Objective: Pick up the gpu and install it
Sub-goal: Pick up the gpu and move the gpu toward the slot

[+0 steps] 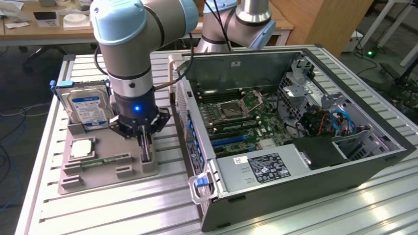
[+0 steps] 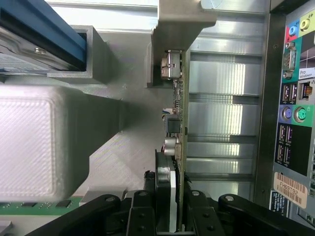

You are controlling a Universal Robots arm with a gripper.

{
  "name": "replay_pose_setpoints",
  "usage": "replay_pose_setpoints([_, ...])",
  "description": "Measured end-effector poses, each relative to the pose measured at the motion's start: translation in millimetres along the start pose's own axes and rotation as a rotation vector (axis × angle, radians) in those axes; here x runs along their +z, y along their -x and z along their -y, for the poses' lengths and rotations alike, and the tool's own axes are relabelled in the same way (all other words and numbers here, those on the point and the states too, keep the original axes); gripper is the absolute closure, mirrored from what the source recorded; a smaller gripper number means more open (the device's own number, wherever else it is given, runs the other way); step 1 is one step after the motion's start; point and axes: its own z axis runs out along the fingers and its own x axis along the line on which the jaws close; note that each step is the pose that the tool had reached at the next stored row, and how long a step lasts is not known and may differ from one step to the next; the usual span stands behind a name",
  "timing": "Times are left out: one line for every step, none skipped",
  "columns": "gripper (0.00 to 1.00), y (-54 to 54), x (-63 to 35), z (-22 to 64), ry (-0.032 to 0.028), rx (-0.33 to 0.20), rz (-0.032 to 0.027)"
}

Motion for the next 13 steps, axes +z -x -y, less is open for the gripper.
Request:
replay_pose_setpoints([0.72,0.0,0.0,0.0,0.0000,0.000,0.0000])
replay_pose_setpoints([0.72,0.0,0.0,0.0,0.0000,0.000,0.0000])
replay_pose_setpoints([0.72,0.0,0.0,0.0,0.0000,0.000,0.0000])
replay_pose_setpoints([0.72,0.0,0.0,0.0,0.0000,0.000,0.0000])
replay_pose_setpoints([0.72,0.0,0.0,0.0,0.0000,0.000,0.0000])
replay_pose_setpoints([0.72,0.0,0.0,0.0,0.0000,0.000,-0.0001])
replay_pose_setpoints([0.72,0.0,0.0,0.0,0.0000,0.000,0.0000])
replay_pose_setpoints([0.72,0.0,0.0,0.0,0.0000,0.000,0.0000])
replay_pose_setpoints([0.72,0.0,0.0,0.0,0.0000,0.000,0.0000])
replay_pose_setpoints([0.72,0.0,0.0,0.0,0.0000,0.000,0.0000])
replay_pose_setpoints([0.72,0.0,0.0,0.0,0.0000,0.000,0.0000])
replay_pose_setpoints([0.72,0.0,0.0,0.0,0.0000,0.000,0.0000])
replay_pose_setpoints([0.72,0.0,0.0,0.0,-0.0001,0.000,0.0000])
